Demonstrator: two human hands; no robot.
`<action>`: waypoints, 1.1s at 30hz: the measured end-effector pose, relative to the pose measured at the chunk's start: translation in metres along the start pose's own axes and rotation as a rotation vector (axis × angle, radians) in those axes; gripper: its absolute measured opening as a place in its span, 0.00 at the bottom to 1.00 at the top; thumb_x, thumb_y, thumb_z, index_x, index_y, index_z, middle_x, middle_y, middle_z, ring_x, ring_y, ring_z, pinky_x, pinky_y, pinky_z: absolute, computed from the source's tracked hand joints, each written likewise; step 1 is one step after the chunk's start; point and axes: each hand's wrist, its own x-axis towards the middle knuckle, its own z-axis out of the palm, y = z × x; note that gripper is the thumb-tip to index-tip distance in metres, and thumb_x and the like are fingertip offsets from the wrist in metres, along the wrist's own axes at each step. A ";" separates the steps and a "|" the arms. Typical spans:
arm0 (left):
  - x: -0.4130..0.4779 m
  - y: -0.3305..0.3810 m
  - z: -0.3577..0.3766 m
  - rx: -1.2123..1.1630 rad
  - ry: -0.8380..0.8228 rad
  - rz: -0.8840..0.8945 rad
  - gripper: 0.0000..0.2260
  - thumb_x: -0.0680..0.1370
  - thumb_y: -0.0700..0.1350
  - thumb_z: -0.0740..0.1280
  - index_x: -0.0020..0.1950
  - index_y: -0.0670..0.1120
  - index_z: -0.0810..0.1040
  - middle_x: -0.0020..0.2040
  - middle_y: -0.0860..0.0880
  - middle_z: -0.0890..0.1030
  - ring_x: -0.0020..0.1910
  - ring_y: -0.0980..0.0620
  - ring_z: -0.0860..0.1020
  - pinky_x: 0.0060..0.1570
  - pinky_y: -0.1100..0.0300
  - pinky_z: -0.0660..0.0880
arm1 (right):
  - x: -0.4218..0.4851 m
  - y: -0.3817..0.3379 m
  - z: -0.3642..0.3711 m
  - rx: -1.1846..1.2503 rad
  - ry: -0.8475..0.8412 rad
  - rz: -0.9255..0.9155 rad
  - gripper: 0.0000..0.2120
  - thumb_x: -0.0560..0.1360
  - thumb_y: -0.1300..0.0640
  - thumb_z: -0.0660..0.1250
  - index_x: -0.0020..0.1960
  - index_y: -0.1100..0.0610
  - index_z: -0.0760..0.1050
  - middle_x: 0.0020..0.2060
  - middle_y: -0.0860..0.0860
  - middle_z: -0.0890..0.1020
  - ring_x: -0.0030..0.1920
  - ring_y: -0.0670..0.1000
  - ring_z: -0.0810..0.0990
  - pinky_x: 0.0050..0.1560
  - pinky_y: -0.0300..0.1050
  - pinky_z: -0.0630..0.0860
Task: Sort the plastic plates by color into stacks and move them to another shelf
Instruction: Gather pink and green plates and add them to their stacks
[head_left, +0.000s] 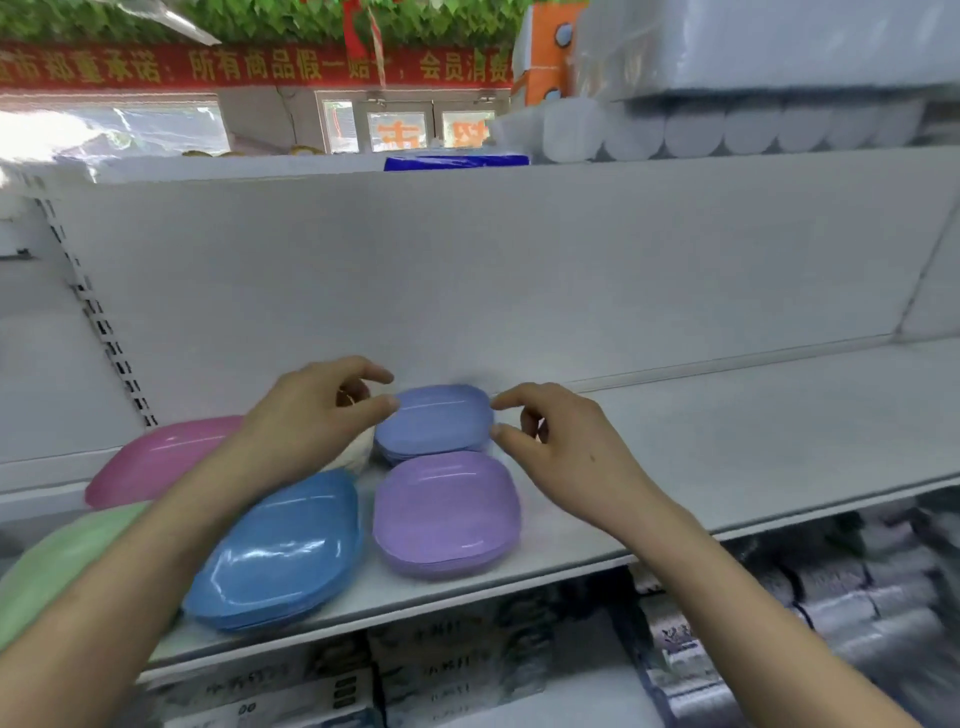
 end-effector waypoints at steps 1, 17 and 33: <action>-0.001 0.024 0.013 -0.041 0.001 0.042 0.11 0.79 0.54 0.71 0.61 0.56 0.82 0.45 0.55 0.82 0.44 0.58 0.79 0.44 0.68 0.72 | -0.007 0.011 -0.015 -0.010 0.000 0.000 0.12 0.78 0.46 0.68 0.61 0.44 0.79 0.42 0.45 0.78 0.43 0.43 0.76 0.50 0.44 0.74; 0.001 0.371 0.293 -0.401 -0.265 0.405 0.10 0.79 0.54 0.70 0.60 0.60 0.80 0.46 0.58 0.81 0.47 0.60 0.79 0.49 0.64 0.73 | -0.190 0.231 -0.330 -0.248 0.232 0.315 0.11 0.79 0.48 0.68 0.61 0.44 0.79 0.42 0.45 0.78 0.42 0.43 0.76 0.44 0.41 0.70; 0.082 0.634 0.517 -0.484 -0.371 0.590 0.10 0.79 0.53 0.70 0.60 0.57 0.81 0.49 0.57 0.80 0.48 0.58 0.79 0.55 0.54 0.77 | -0.261 0.433 -0.535 -0.437 0.383 0.547 0.09 0.81 0.46 0.66 0.61 0.44 0.78 0.42 0.45 0.75 0.42 0.42 0.74 0.42 0.36 0.68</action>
